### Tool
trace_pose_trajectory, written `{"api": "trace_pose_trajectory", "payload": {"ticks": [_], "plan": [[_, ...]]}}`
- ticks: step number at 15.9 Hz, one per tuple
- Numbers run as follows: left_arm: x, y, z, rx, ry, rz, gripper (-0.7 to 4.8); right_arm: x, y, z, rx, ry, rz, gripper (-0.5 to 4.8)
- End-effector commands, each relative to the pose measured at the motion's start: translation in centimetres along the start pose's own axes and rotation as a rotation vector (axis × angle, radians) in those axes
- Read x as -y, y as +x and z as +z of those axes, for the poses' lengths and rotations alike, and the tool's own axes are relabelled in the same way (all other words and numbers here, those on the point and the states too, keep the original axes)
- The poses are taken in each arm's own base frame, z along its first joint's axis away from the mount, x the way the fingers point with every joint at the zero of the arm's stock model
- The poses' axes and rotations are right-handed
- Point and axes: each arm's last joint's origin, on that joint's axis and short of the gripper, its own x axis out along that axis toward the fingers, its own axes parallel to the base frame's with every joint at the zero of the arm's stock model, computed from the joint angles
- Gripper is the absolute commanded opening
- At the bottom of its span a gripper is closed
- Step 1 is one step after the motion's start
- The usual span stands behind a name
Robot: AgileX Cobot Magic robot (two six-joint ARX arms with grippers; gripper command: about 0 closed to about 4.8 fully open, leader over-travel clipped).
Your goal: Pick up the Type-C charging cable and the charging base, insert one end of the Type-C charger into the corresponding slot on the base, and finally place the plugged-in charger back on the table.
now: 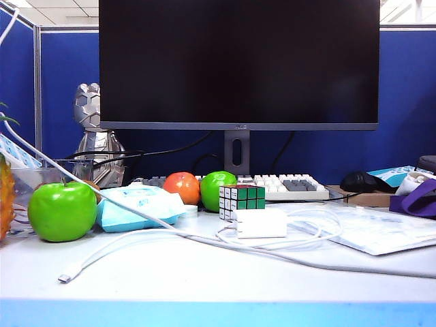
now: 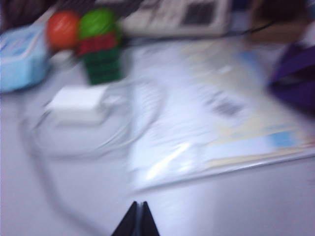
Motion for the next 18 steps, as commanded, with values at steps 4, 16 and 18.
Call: {"api": "trace_pose_trajectory", "payload": {"ticks": [4, 16, 18], "plan": [[0.00, 0.00, -0.16, -0.014, -0.003, 0.002, -0.05, 2.30, 0.23, 0.04, 0.083, -0.072, -0.149, -0.01], [0.00, 0.00, -0.16, -0.014, -0.003, 0.003, -0.05, 2.29, 0.22, 0.09, 0.087, -0.084, -0.148, -0.01], [0.00, 0.00, -0.16, -0.014, -0.003, 0.003, -0.05, 2.29, 0.22, 0.09, 0.087, -0.084, -0.148, -0.01]]}}
